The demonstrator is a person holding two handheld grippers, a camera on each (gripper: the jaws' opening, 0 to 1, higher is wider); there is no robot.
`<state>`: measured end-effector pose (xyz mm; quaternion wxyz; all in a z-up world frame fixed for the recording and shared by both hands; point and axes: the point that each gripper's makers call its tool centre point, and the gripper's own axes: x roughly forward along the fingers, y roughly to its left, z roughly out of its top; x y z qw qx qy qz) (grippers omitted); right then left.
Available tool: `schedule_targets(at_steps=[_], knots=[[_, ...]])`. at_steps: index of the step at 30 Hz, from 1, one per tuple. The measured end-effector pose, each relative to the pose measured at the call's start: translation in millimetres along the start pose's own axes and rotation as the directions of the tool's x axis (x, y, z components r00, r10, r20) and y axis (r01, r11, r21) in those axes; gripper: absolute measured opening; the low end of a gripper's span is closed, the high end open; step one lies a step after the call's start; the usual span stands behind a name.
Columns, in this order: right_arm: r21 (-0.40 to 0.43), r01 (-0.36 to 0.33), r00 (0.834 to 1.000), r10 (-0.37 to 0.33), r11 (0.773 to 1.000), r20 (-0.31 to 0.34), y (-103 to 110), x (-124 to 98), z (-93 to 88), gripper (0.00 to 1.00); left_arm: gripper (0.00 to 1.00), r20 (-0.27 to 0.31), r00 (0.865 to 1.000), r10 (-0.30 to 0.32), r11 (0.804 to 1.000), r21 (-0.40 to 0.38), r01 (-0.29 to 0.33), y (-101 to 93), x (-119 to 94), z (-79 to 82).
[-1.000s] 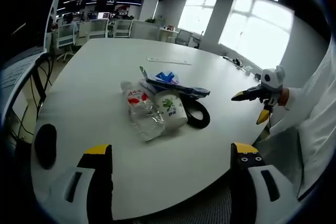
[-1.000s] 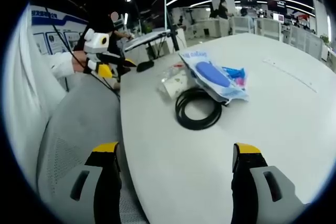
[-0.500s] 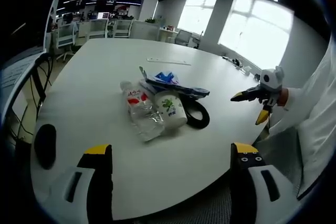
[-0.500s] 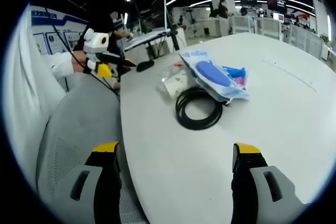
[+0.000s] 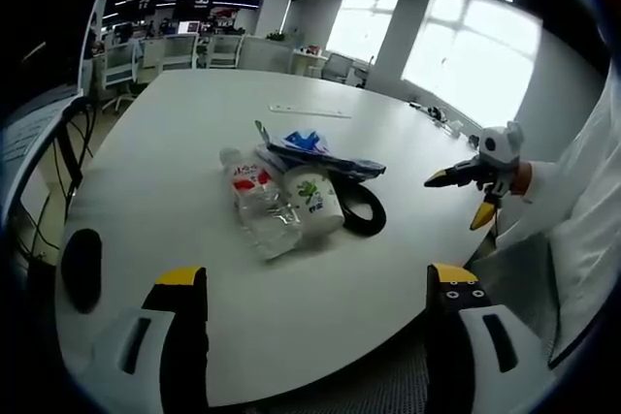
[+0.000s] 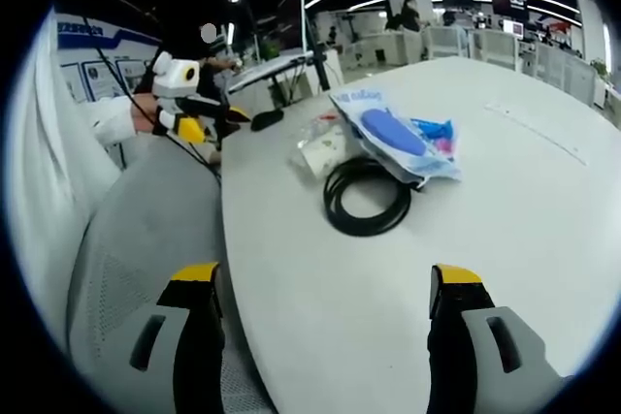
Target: Arrange the tabletop items into an orderly group along one side of the table until the central work area is clear of visible clutter.
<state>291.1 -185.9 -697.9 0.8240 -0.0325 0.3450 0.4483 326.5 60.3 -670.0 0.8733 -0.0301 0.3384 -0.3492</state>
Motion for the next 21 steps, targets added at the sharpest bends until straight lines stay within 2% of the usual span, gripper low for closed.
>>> schedule_targets(at_steps=[21], knots=[[0.008, 0.0, 1.0, 0.0, 1.0, 0.003, -7.5, 1.8, 5.6, 0.87, 0.96, -0.026, 1.0, -0.017, 1.0, -0.007, 0.017, -1.4, 6.5, -1.3]])
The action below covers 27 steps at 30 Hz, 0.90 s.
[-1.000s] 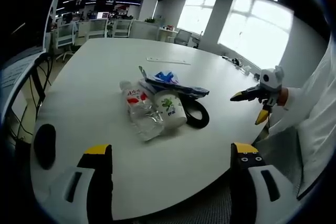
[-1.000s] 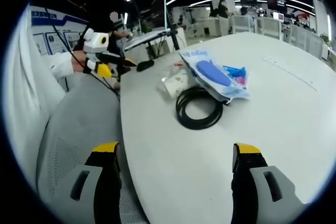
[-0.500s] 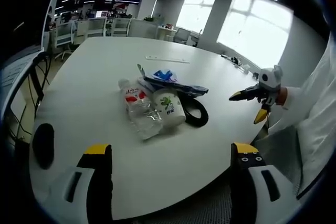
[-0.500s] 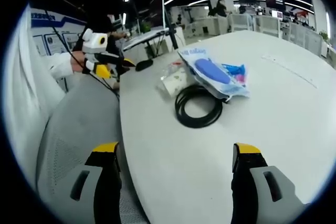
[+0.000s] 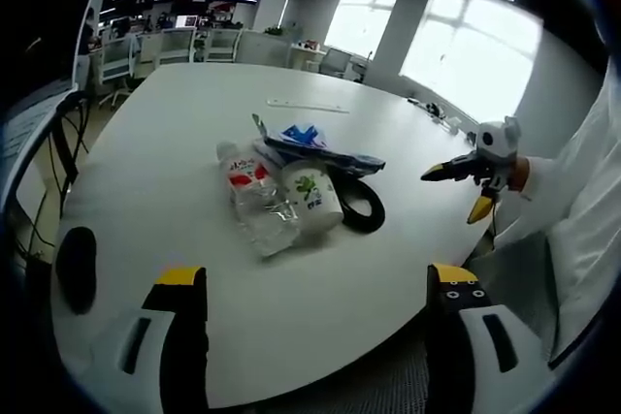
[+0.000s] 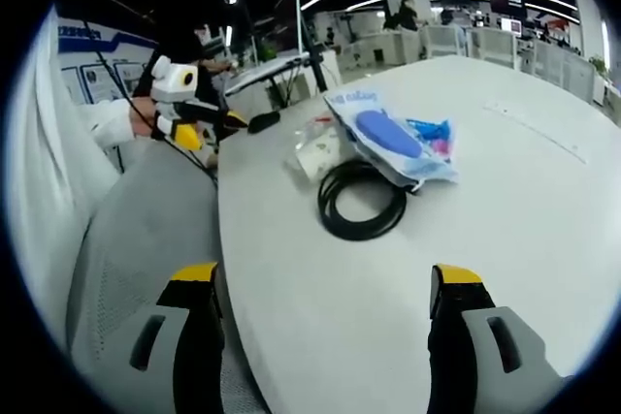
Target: Arrange the tabletop items into an orderly group along one side of the table until the central work area is clear of visible clutter.
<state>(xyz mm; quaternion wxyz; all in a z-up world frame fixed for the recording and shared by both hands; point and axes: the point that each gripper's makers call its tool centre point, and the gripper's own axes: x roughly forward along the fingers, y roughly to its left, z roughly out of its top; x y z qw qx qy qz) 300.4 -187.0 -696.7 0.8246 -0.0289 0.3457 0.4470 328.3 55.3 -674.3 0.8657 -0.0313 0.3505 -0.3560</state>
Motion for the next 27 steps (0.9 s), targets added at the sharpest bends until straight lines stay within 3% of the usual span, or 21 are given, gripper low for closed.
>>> schedule_targets(at_steps=[12, 27], knots=[[-0.013, 0.011, 1.0, -0.011, 1.0, 0.008, -7, -1, 9.9, 0.88, 0.96, 0.005, 1.0, -0.01, 1.0, 0.015, 0.009, 3.8, 5, 9.1], [-0.024, 0.037, 0.999, -0.036, 0.999, 0.023, -19, -5, 24.6, 0.87, 0.96, 0.02, 0.999, -0.026, 0.999, 0.048, 0.025, 5.1, 16, 31.3]])
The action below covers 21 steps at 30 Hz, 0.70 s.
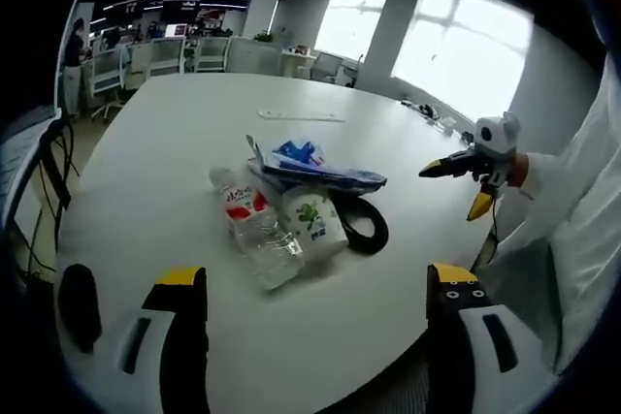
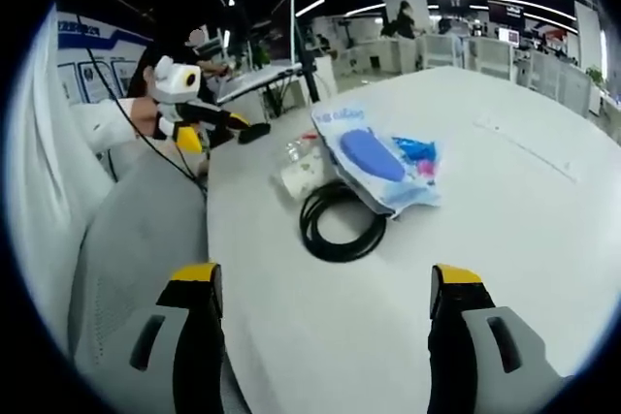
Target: Arrange the tabletop items into an orderly group along one side of the table until the central work area is clear of visible clutter.
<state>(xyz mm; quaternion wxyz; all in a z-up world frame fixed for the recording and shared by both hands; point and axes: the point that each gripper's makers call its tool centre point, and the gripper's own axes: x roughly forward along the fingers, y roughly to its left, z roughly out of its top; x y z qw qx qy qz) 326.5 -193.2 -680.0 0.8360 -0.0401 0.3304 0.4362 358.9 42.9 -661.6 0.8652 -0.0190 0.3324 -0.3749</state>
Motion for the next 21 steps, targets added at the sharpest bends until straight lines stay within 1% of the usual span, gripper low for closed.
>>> schedule_targets(at_steps=[10, 16, 21], knots=[[-0.002, 0.009, 1.0, -0.009, 1.0, 0.015, -8, 1, 8.9, 0.87, 0.96, 0.005, 1.0, -0.011, 1.0, 0.018, 0.011, 3.7, 7, 10.7], [-0.006, 0.005, 1.0, -0.005, 1.0, 0.014, -10, 4, 12.3, 0.87, 0.96, 0.015, 1.0, -0.013, 1.0, 0.028, 0.012, 4.9, 11, 21.4], [-0.004, 0.008, 1.0, -0.008, 1.0, 0.024, -13, 5, 17.5, 0.87, 0.96, 0.012, 1.0, -0.016, 0.999, 0.041, 0.015, 7.7, 14, 25.6]])
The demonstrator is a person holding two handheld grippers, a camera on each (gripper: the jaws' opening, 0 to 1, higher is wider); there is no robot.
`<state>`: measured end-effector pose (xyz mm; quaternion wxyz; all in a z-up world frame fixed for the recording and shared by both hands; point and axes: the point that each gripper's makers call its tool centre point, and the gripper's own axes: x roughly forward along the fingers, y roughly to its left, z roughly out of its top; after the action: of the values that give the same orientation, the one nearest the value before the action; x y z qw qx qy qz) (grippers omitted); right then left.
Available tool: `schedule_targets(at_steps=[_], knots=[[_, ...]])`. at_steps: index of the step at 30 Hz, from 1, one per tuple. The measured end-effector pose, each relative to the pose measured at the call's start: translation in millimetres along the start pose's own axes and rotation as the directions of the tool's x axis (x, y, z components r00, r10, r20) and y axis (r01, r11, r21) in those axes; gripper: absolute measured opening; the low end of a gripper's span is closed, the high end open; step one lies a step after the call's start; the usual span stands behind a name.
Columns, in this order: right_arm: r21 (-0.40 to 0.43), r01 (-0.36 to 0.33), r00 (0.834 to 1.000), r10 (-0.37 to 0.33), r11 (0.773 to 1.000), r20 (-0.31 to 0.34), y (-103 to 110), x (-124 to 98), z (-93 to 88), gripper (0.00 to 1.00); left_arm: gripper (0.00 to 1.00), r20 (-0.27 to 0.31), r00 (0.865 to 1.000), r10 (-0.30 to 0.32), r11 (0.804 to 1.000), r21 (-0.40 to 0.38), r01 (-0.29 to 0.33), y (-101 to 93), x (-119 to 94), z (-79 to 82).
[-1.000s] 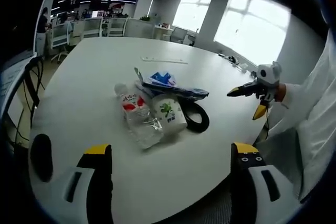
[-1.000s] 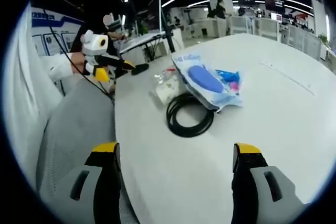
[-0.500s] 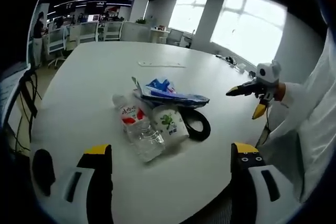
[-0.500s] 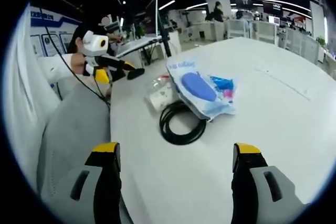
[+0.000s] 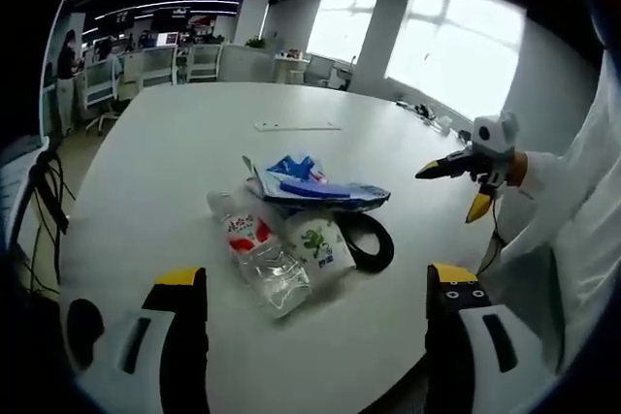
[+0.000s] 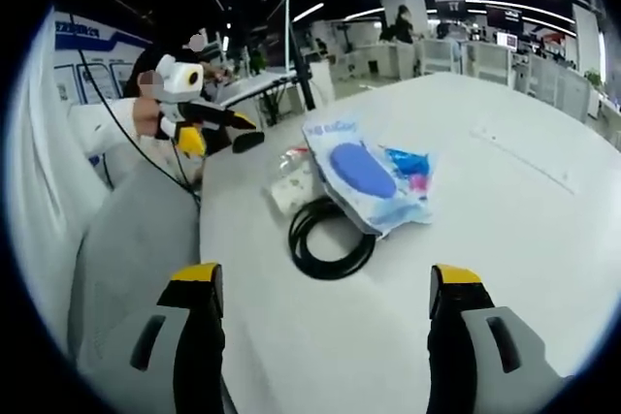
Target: Arrange the tabletop items into an orderly group along one side of the table until the central work area is clear of visible clutter.
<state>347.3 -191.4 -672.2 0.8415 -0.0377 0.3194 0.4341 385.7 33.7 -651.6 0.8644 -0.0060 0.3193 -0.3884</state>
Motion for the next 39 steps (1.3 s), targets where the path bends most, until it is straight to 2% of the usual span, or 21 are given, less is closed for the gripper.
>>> schedule_targets(at_steps=[11, 28, 39], knots=[[0.008, 0.02, 1.0, -0.02, 1.0, 0.022, -11, 2, 11.0, 0.86, 0.96, 0.01, 1.0, -0.001, 1.0, 0.02, 0.001, 5.6, 6, 13.8], [0.051, 0.058, 0.995, -0.062, 0.997, 0.081, -25, 4, 32.1, 0.84, 0.95, 0.06, 0.998, -0.018, 0.998, 0.059, 0.015, 13.4, 19, 52.4], [0.08, 0.101, 0.985, -0.111, 0.992, 0.134, -40, 7, 52.9, 0.81, 0.94, 0.065, 0.997, -0.039, 0.996, 0.082, 0.034, 16.0, 37, 72.3]])
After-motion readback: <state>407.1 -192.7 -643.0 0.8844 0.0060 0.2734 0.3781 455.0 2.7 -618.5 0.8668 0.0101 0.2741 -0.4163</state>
